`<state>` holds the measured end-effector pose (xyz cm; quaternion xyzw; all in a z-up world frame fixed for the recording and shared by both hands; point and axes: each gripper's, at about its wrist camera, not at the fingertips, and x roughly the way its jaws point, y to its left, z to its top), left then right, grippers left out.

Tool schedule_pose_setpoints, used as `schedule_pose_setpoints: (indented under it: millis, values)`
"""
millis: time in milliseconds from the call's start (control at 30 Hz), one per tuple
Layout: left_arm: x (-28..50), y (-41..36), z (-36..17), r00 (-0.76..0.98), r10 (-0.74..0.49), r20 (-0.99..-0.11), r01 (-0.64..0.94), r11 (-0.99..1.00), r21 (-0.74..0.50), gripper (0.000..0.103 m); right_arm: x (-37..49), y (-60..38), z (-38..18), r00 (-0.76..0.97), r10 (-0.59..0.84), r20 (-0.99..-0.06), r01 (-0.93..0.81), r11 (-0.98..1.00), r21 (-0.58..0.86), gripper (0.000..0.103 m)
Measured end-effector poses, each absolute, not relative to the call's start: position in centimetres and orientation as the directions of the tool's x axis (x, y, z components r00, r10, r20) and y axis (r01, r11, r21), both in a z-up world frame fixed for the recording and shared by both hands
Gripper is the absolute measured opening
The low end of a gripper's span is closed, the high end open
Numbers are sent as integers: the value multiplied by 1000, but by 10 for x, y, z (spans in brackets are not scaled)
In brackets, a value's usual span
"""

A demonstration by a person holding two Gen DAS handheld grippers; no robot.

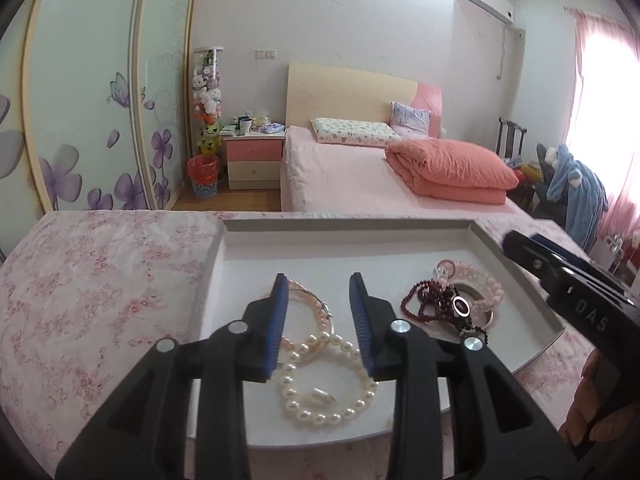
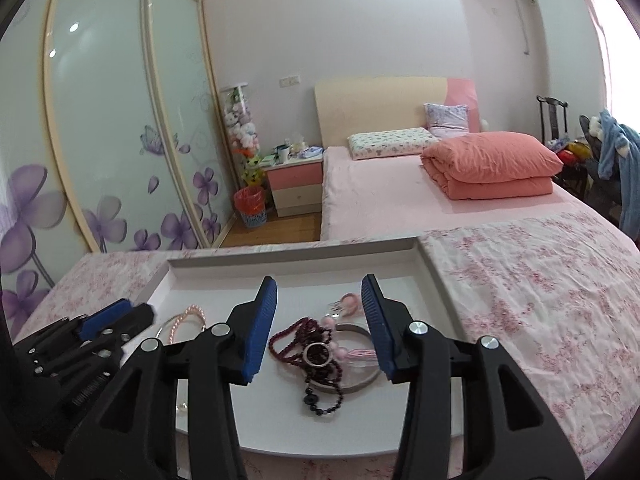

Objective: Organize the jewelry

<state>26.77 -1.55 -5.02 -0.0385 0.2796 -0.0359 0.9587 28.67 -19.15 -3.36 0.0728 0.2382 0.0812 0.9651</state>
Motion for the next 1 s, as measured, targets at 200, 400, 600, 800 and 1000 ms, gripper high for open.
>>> schedule_pose_setpoints:
  millis: [200, 400, 600, 800, 1000]
  values:
    - [246, 6, -32, 858, -76, -508, 16, 992, -122, 43, 270, -207, -25, 880, 183, -438, -103, 975, 199, 45]
    - [209, 20, -21, 865, -73, -496, 7, 991, -134, 53, 240, -210, -17, 877, 195, -440, -116, 973, 199, 51]
    - [170, 28, -15, 872, -80, -482, 11, 990, -144, 66, 200, -209, -12, 874, 217, -435, -152, 972, 180, 67]
    - [126, 30, -5, 896, -75, -438, 25, 993, -119, 92, 160, -200, -6, 888, 221, -404, -184, 975, 128, 98]
    - [93, 27, -4, 909, -61, -411, 20, 994, -104, 99, 130, -194, -1, 910, 199, -363, -185, 980, 72, 101]
